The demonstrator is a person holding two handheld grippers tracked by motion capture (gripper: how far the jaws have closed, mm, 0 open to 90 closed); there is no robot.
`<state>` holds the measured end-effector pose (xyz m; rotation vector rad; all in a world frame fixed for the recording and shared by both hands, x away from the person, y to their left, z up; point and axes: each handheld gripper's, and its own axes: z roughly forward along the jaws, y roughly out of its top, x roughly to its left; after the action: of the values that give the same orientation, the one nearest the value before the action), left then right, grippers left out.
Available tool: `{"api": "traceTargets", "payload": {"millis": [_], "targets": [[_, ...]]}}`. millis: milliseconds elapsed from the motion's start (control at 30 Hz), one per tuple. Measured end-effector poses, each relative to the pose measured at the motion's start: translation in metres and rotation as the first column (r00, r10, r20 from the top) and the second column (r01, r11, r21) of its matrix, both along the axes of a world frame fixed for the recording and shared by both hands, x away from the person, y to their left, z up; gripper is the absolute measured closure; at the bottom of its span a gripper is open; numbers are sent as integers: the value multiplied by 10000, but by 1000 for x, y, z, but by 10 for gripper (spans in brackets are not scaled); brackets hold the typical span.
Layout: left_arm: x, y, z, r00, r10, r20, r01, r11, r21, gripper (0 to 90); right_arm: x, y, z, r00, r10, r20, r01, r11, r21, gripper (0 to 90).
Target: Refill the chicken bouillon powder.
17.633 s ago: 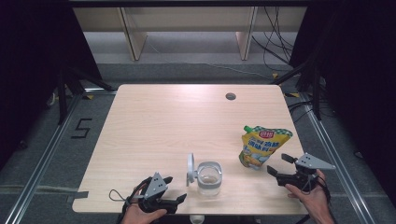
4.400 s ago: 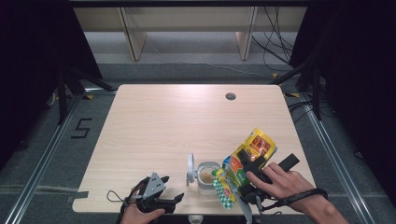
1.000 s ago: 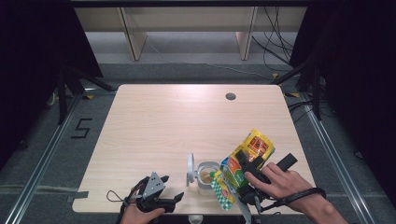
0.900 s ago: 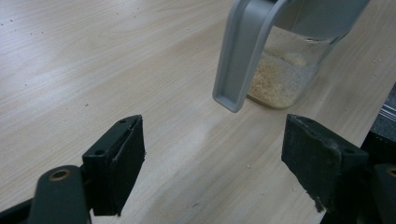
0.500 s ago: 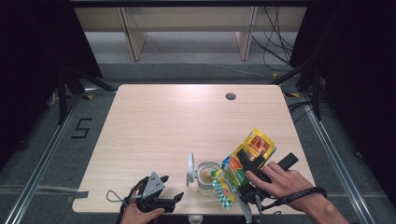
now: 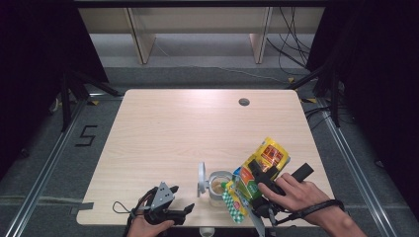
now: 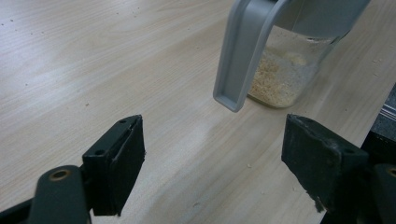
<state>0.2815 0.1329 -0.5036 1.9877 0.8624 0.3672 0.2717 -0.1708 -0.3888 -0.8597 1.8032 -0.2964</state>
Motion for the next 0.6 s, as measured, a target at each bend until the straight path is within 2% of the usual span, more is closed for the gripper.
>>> {"api": "traceTargets", "payload": {"millis": [200,233,267,300,367,600], "targets": [[1,2,0,10000,-34,22,33,9994,345,212,5,4,0,10000,9,-50,-9,10000,-53,516],[0,1,0,10000,-45,-20,45,9999,115,211,7,3,-1,10000,56,26,-56,10000,-51,517],[0,0,0,10000,-53,-2,53,10000,83,212,7,3,0,10000,45,-15,-45,10000,-78,517],[0,0,0,10000,-46,4,46,10000,78,212,8,2,-1,9998,-77,-198,75,9999,-93,517],[0,0,0,10000,-51,-7,51,10000,82,212,8,0,-1,10000,-20,22,20,10000,-36,517],[0,0,0,9999,-105,-46,106,9998,165,212,1,-6,1,9999,-113,50,114,9999,-36,518]]}}
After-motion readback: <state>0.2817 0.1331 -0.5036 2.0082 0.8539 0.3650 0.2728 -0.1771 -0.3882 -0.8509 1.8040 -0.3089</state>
